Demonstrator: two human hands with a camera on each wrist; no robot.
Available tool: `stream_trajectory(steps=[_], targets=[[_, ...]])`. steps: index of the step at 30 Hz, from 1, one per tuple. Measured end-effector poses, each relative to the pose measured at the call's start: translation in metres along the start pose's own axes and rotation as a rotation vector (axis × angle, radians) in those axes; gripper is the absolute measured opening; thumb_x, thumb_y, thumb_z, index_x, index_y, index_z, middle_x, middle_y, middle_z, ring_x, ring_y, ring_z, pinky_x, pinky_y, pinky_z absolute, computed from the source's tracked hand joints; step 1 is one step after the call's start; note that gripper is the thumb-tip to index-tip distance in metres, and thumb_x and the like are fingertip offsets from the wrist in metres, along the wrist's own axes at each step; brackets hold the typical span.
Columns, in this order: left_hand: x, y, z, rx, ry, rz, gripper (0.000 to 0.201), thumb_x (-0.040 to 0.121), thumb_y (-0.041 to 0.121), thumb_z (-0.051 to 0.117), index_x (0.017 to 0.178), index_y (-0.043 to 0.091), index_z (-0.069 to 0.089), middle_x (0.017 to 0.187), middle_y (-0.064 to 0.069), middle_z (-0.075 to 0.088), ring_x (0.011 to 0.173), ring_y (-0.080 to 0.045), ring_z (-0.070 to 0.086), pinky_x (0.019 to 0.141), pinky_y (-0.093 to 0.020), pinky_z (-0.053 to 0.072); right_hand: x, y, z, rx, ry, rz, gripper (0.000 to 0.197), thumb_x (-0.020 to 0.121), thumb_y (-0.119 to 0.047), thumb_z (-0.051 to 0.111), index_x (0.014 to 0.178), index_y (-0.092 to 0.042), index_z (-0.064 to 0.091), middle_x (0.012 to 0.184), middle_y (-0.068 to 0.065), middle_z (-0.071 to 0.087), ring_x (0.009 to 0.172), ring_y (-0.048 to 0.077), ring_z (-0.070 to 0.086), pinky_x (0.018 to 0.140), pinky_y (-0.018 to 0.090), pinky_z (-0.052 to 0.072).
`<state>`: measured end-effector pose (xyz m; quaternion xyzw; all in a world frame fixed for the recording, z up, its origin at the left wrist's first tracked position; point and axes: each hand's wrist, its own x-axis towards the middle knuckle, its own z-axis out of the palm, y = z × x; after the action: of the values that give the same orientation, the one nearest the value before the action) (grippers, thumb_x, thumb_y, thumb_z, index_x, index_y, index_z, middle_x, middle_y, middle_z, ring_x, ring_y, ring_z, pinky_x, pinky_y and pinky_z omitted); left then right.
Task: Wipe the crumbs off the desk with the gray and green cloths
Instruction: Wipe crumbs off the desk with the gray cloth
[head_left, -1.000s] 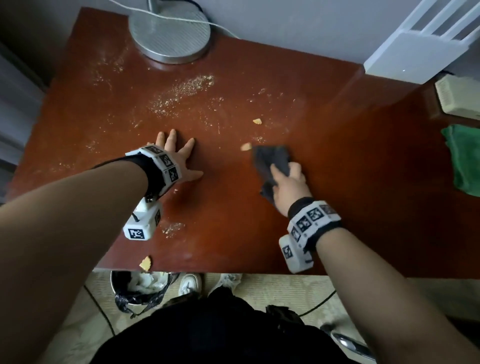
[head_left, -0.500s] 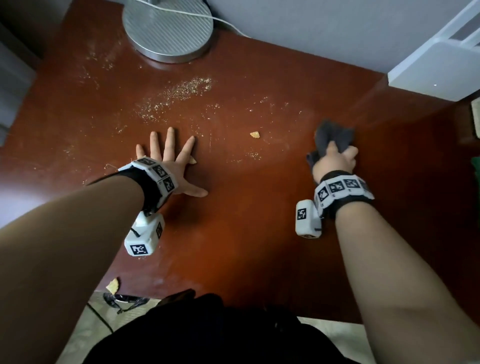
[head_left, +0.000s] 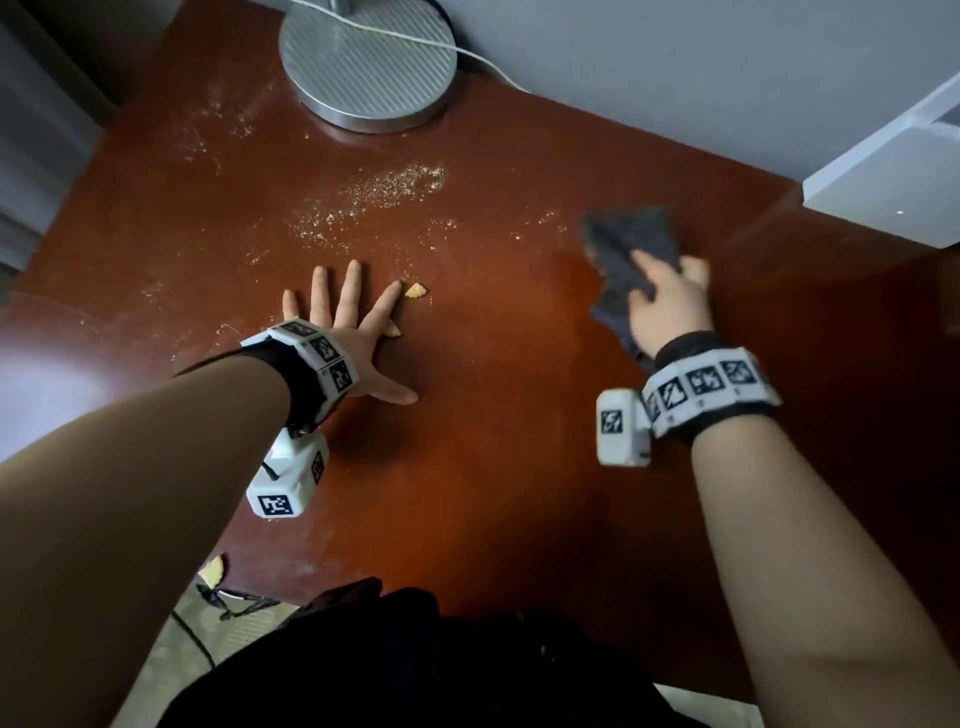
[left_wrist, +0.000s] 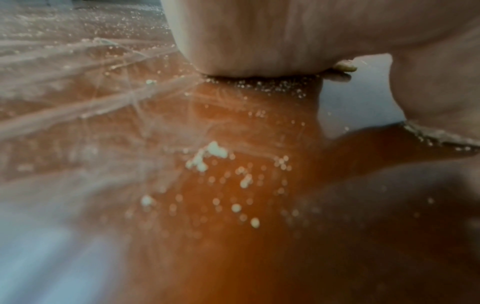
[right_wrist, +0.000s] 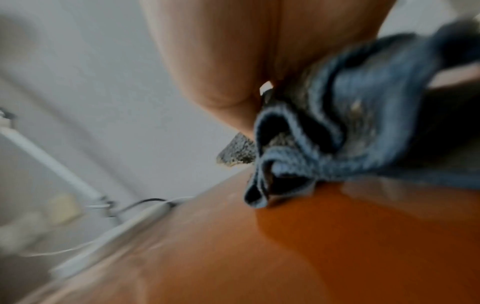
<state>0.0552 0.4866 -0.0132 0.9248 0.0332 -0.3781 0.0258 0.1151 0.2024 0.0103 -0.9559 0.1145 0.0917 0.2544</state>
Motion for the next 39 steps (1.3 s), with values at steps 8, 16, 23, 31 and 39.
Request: stream_trajectory(steps=[8,16,23,31,39], targets=[[0.004,-0.001,0.000,0.016,-0.008,-0.015,0.127,0.054,0.081,0.060,0.136,0.046,-0.031,0.145,0.004,-0.042,0.137,-0.031,-0.033,0.110,-0.057,-0.011,0.030,-0.034,0.033,-0.181,-0.112,0.103,0.046,0.094,-0.019,0.046,0.139,-0.023,0.038,0.143,0.013,0.028,0.127,0.032,0.037,0.110,0.038,0.032],[0.002,0.000,0.001,0.038,0.000,-0.016,0.127,0.056,0.080,0.060,0.140,0.041,-0.026,0.146,0.002,-0.041,0.137,-0.032,-0.032,0.111,-0.058,-0.010,-0.016,-0.074,0.063,-0.141,-0.480,-0.426,0.046,0.095,-0.007,0.042,0.139,-0.022,0.045,0.144,0.008,0.028,0.130,0.024,0.038,0.106,0.023,0.029],[0.006,-0.004,0.002,-0.013,0.009,0.010,0.129,0.052,0.081,0.062,0.137,0.046,-0.029,0.146,0.004,-0.041,0.137,-0.031,-0.033,0.111,-0.058,-0.011,0.042,-0.048,0.025,-0.224,-0.115,0.111,0.062,0.092,-0.009,0.046,0.148,-0.029,0.024,0.146,0.010,0.017,0.127,0.032,0.036,0.108,0.037,0.033],[0.007,-0.001,-0.001,0.015,-0.011,0.007,0.129,0.054,0.082,0.060,0.136,0.045,-0.032,0.146,0.003,-0.042,0.136,-0.033,-0.033,0.111,-0.059,-0.010,0.024,-0.091,0.064,-0.255,-0.329,-0.331,0.060,0.089,-0.002,0.046,0.142,-0.029,0.037,0.147,0.006,0.020,0.130,0.029,0.031,0.105,0.036,0.038],[0.004,0.000,-0.016,-0.061,-0.028,0.004,0.123,0.062,0.079,0.056,0.140,0.038,-0.029,0.149,0.000,-0.036,0.138,-0.030,-0.031,0.113,-0.055,-0.011,0.052,-0.039,-0.009,-0.047,0.013,-0.075,0.052,0.092,-0.004,0.040,0.140,-0.025,0.041,0.144,0.009,0.023,0.114,0.030,0.049,0.098,0.038,0.043]])
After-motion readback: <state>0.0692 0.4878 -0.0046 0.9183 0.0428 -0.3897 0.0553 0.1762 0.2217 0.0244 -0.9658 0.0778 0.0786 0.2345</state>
